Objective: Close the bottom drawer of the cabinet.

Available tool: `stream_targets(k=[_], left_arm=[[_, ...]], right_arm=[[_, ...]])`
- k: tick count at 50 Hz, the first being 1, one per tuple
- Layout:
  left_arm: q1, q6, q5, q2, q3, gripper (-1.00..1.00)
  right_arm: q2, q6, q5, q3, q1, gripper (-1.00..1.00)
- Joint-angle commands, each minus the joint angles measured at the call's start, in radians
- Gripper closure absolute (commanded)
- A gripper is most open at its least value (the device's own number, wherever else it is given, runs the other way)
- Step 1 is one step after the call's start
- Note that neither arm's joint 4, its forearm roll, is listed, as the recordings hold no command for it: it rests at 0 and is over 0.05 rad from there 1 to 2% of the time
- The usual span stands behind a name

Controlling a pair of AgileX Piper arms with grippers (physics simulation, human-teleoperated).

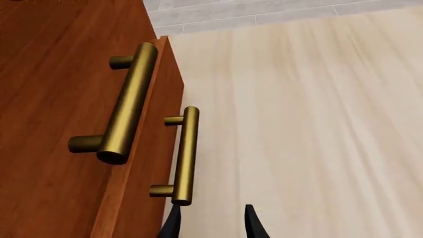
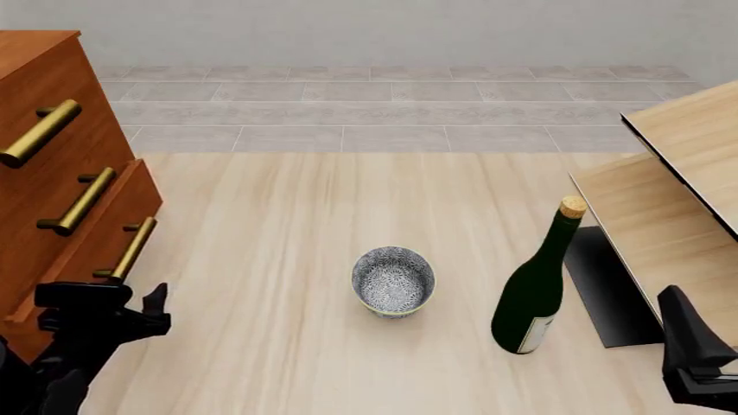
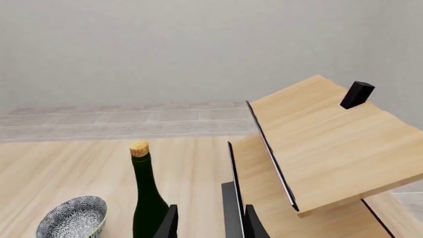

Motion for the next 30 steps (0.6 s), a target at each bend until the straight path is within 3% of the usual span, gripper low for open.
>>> stream_targets(k=[1,30], left_arm=[[0.021,0.027,-0.002,0.003,-0.026,-1.00],[0.047,0.064,-0.002,0.009,-0.041,-1.00]], right_arm=[[0.002,-0.001,0.001,-0.001,0.003,-1.00],[0.005,0.001,-0.001,-0.003,0.002,-1.00]])
